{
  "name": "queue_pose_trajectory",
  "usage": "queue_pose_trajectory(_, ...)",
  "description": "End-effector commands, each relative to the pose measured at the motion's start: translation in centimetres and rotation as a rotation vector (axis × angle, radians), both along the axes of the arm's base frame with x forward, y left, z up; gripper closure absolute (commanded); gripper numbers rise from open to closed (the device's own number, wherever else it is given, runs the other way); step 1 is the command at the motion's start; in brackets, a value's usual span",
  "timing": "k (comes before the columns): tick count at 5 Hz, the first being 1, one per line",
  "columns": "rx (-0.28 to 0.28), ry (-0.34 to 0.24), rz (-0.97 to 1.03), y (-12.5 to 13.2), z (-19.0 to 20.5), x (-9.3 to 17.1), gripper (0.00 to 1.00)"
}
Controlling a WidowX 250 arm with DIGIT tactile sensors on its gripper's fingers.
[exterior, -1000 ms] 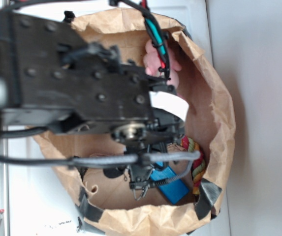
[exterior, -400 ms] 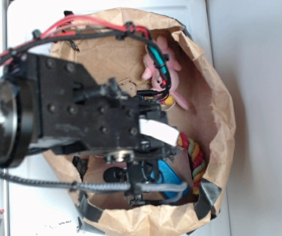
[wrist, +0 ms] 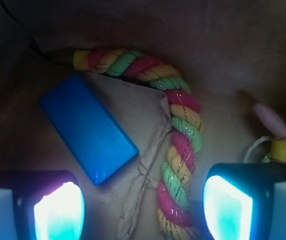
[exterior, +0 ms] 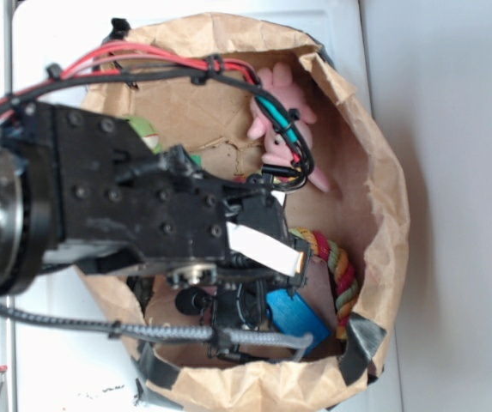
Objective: Grab the blue block.
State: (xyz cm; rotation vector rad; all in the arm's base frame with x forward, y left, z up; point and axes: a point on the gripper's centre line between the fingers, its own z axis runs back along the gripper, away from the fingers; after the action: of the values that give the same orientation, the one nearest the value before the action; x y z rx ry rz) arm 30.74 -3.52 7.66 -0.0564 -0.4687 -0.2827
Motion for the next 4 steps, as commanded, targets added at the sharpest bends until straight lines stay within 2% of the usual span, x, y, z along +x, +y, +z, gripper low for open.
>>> queue_pose_trajectory(1, -0.001, -0.039, -0.011, -0.30, 1.10, 0.27, 0.00)
queue_pose_trajectory(2, -0.001, -0.039, -0.011, -0.30, 1.10, 0.27, 0.00)
queue_pose_trajectory(4, 0.020, -0.114, -0.177, -1.20, 1.24, 0.45, 0.00)
